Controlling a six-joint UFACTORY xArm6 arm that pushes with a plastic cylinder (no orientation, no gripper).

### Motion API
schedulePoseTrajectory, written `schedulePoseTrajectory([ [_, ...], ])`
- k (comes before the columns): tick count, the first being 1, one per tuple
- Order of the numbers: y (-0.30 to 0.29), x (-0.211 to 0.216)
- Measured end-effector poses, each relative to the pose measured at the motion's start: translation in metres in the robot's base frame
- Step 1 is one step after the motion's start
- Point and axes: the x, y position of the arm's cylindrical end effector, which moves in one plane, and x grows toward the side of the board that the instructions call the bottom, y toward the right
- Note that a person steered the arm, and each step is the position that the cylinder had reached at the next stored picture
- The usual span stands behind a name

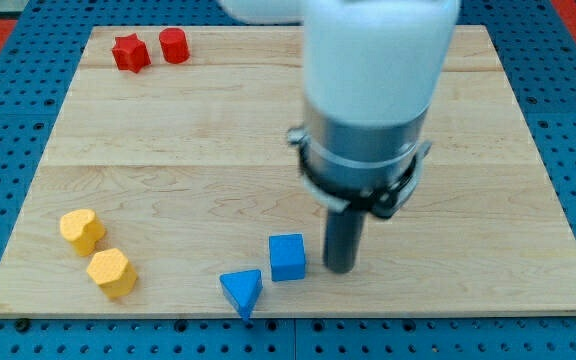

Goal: Place the blue cube on top of the blue triangle

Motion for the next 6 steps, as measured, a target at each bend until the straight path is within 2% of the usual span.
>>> schedulePoseTrajectory([
  [1,-0.007,-0.028],
  [2,-0.012,-0.012],
  [4,-0.067,0.026],
  [5,-0.06,0.003],
  [6,-0.092,-0.025],
])
